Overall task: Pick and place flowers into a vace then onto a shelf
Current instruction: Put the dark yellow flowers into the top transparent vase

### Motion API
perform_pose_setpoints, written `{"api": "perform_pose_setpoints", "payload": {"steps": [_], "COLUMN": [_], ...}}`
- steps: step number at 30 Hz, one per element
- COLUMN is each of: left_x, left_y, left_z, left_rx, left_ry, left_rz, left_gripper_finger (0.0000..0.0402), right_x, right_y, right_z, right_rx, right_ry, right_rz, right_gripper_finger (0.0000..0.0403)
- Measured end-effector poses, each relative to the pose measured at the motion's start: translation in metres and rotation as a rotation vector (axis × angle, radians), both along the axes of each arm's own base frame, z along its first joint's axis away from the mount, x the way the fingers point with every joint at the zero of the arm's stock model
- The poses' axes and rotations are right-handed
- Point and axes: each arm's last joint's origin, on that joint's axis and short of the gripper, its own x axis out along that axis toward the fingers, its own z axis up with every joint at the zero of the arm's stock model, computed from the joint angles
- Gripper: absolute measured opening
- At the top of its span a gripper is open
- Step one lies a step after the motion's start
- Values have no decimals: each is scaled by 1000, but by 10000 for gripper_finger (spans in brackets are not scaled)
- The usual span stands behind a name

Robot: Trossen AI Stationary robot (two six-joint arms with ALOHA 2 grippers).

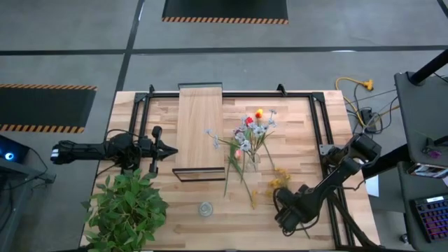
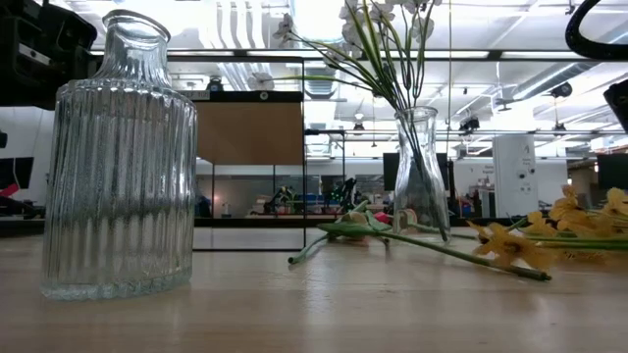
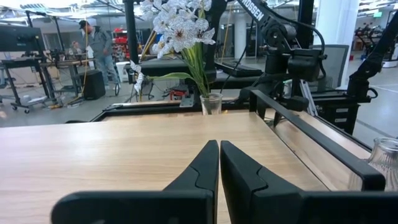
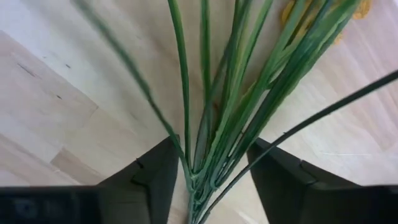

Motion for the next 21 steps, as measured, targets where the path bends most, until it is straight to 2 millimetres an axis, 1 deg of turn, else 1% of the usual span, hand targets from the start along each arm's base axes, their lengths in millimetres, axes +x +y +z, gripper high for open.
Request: {"api": "perform_pose_setpoints", "payload": {"steps": [12,15,17,21], "left_x": [0,0,0,0], "left_y": [0,0,0,0], "left_z": [0,0,0,0], "left_rx": [0,0,0,0], "left_ry": [0,0,0,0], "left_rz": [0,0,0,0], "left_gripper_finger": [0,0,0,0], "right_x": [7,8,9,10], "right_y": [7,8,9,11], "right_z": [7,8,9,12], "right_rx": [30,35,36,51], "right_ry": [-22,-26,-26,-17], "right_rz": [90,116,129,129], "right_gripper_finger": [48,21,15,16]}}
